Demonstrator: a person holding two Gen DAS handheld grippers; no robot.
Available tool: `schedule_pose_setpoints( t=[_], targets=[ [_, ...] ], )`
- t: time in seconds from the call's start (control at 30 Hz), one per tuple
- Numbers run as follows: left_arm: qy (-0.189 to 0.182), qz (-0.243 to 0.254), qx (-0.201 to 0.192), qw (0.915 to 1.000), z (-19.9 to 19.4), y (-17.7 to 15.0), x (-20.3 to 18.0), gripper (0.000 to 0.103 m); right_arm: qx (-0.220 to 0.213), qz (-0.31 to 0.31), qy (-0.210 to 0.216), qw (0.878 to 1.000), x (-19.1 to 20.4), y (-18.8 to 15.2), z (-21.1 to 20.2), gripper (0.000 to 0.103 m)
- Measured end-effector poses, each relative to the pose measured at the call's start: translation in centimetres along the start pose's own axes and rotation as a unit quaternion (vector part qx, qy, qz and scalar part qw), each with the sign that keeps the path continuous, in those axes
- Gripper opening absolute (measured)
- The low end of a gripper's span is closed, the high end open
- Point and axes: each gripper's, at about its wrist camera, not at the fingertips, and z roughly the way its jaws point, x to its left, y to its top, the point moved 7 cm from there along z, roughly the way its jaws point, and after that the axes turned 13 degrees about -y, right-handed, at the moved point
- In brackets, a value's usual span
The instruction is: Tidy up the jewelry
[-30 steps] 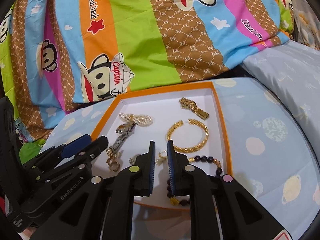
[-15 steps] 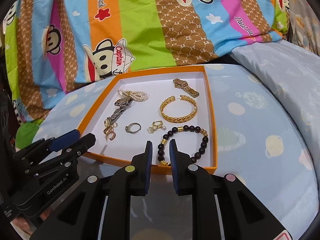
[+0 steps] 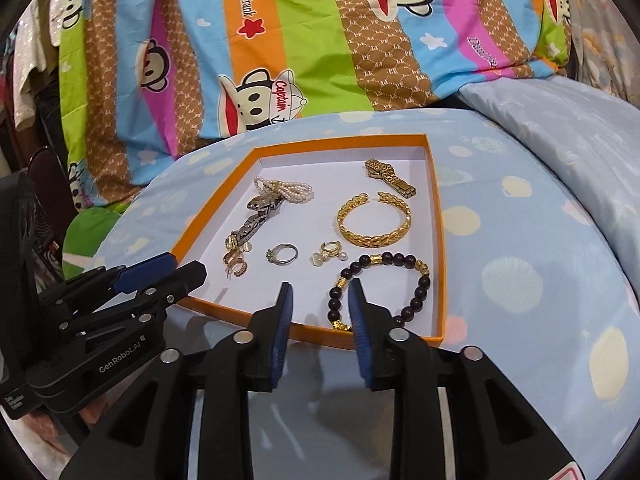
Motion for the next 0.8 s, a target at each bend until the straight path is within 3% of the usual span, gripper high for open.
schedule_pose_setpoints(
  t=[0.13,0.33,0.57,0.63,0.8],
  targets=[
    [0.000,-0.003,-0.001,1.0000,-1.1,-1.1,-0.6,0.036,-0.012,-0.008,-0.009,1.000,0.9,-1.2,-1.4,0.047],
    [0.017,-0.012,-0.015,0.9997,-1.8,-1.3,-1.2,0.037,-0.033,0.042,-0.012,0.999,-0.3,-0.6,-2.0,0.048],
    [0.043,-0.021,-0.033,0.9983,-1.9,-0.2,-1.1,0.038,-0.066,0.069,-0.063,0.993,-2.0,0.5,-2.4,0.057],
    [0.047,-0.023,-0.033,0.9981,-1.8,-0.2,-0.9,0.046,-0.064,0.067,-0.068,0.993,-2.0,0.7,-2.2,0.058],
    [0.062,-0.013,-0.038,0.9972,-2.0,-0.3,-0.8,0.051,-0.070,0.050,-0.081,0.993,-1.7,0.8,-2.3,0.065]
  ],
)
